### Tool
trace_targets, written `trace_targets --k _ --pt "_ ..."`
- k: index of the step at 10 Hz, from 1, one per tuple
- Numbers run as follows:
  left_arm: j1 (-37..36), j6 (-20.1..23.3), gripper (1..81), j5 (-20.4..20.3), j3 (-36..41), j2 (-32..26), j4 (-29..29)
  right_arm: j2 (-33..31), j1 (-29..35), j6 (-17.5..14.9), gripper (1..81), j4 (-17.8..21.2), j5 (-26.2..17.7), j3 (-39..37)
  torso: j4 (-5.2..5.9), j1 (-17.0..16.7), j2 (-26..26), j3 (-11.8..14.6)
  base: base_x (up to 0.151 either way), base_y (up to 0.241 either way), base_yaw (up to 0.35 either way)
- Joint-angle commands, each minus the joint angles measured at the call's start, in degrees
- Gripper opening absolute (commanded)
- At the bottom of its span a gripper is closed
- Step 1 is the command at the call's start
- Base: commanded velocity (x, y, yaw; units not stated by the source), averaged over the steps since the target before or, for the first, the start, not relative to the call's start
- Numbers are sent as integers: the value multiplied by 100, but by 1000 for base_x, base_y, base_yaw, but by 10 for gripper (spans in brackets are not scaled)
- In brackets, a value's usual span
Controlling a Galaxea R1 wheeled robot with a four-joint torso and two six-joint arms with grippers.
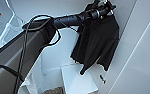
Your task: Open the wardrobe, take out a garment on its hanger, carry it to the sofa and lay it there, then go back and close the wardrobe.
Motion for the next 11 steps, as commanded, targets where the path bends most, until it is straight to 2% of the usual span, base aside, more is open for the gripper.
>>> trace_targets --k 1,3,4,6,7,10,11 --pt "-1057 91 10 221 158 -121 244 -19 68 -7 811 14 -203 -1 552 0 0 0 0 0 0" --pt "-978 100 10 452 132 45 429 -37 112 -7 811 14 -194 -1 616 0 0 -2 0 0 0" --pt "-978 100 10 584 62 142 482 -37 112 -7 811 14 -194 -1 164 0 0 -2 0 0 0" --pt "-978 100 10 628 -61 231 552 -55 120 -7 811 14 -194 -1 523 0 0 -2 0 0 0" --pt "-952 100 10 681 -44 187 552 -55 120 -7 811 14 -168 -1 603 0 0 -2 0 0 0" --pt "-882 108 10 760 114 -112 578 -55 129 -7 811 14 -106 -1 619 0 0 -2 0 0 0" --pt "-855 108 10 804 167 -208 640 -55 129 -7 811 5 -71 -1 1133 0 0 -2 0 0 0"
